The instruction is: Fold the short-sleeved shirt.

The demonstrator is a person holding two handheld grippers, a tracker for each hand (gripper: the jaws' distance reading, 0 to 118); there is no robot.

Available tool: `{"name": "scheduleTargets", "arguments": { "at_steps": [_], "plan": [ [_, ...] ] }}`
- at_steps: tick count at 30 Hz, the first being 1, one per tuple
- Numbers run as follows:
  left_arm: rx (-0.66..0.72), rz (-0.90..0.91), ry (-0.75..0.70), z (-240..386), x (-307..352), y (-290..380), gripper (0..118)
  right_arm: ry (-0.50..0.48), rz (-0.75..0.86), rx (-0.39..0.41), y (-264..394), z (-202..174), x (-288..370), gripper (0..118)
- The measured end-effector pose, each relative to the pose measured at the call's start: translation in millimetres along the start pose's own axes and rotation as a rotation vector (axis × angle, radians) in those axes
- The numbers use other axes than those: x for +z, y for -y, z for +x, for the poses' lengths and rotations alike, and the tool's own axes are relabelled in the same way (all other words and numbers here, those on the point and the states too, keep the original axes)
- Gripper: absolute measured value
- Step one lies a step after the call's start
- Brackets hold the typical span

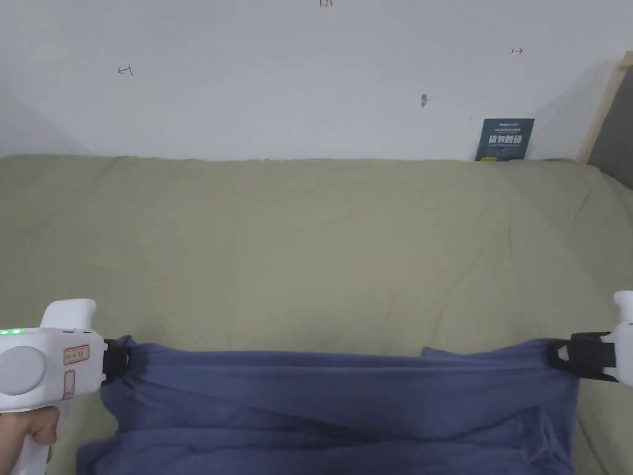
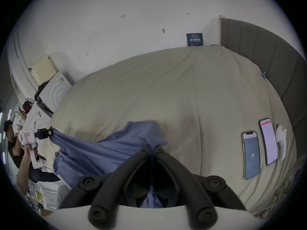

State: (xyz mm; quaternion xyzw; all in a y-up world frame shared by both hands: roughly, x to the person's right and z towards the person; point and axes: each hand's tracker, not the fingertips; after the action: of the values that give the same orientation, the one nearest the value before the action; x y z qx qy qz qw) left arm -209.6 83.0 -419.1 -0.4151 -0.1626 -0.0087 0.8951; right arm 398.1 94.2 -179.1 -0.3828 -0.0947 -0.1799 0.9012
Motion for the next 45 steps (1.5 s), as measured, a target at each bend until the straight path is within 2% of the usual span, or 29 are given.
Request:
{"name": "scheduleTargets", "arguments": {
  "at_steps": [1, 2, 8, 9, 14, 19, 22, 27, 28, 29, 30, 31, 32, 33, 34, 37, 39, 40, 41, 42, 43, 44, 45],
  "plan": [
    [-0.003, 0.001, 0.003, -1, 7, 9, 0, 0.002, 0.006, 0.015, 12, -15, 14, 2],
    [-0.003, 0.011, 0.006, -2, 15, 18, 0, -0.004, 0.014, 0.014, 22, -16, 23, 2],
    [0.001, 0.013, 0.023, -13, 43, 71, 0, -0.020, -0.002, 0.009, 74, -2, 45, 2],
    [-0.003, 0.007, 0.027, -14, 45, 79, 0, -0.022, -0.011, 0.021, 84, -19, 51, 2],
    [-0.015, -0.027, 0.036, -24, 44, 120, 0, -0.028, -0.081, -0.030, 126, 0, 35, 2],
    [0.004, -0.065, 0.045, -33, 33, 138, 0, -0.002, -0.119, -0.083, 145, 7, 33, 2],
    [0.018, -0.083, 0.040, -35, 27, 143, 0, 0.010, -0.142, -0.077, 154, 13, 13, 2],
    [0.034, -0.082, 0.047, -34, 30, 144, 0, 0.006, -0.157, -0.093, 152, 18, 14, 2],
    [0.035, -0.082, 0.048, -34, 31, 144, 8, 0.005, -0.158, -0.093, 151, 18, 13, 3],
    [0.038, -0.078, 0.051, -35, 31, 144, 39, 0.014, -0.156, -0.101, 154, 19, 11, 5],
    [0.039, -0.084, 0.041, -35, 31, 143, 87, 0.021, -0.152, -0.103, 154, 18, 11, 22],
    [0.039, -0.107, 0.017, -38, 30, 144, 118, 0.085, -0.149, -0.099, 152, 15, 13, 75],
    [0.041, -0.133, 0.014, -42, 31, 145, 113, 0.134, -0.151, -0.089, 151, 12, 15, 111],
    [0.060, -0.093, 0.002, -48, 44, 141, 113, 0.104, -0.142, -0.094, 152, 8, 20, 118],
    [0.045, -0.083, -0.023, -47, 51, 141, 114, 0.099, -0.067, -0.085, 152, 4, 31, 118],
    [0.070, -0.042, -0.042, -59, 78, 133, 114, 0.101, -0.054, -0.085, 140, -11, 61, 118],
    [0.110, -0.019, -0.037, -61, 92, 137, 113, 0.109, 0.009, -0.059, 136, -30, 76, 115],
    [0.128, 0.002, -0.027, -63, 98, 137, 100, 0.094, 0.040, -0.050, 136, -38, 83, 100],
    [0.155, 0.002, 0.011, -64, 101, 136, 58, 0.075, 0.065, -0.053, 131, -48, 70, 67],
    [0.174, -0.002, 0.038, -64, 102, 134, 0, 0.072, 0.088, -0.054, 129, -58, 74, 24],
    [0.197, 0.010, 0.055, -64, 104, 132, 0, 0.093, 0.102, -0.033, 128, -70, 77, 24],
    [0.219, -0.029, 0.062, -63, 100, 135, 0, 0.048, 0.083, 0.106, 127, -91, 77, 10],
    [0.204, -0.005, 0.042, -67, 98, 133, 0, 0.018, 0.099, 0.167, 130, -112, 84, 0]
  ]
}}
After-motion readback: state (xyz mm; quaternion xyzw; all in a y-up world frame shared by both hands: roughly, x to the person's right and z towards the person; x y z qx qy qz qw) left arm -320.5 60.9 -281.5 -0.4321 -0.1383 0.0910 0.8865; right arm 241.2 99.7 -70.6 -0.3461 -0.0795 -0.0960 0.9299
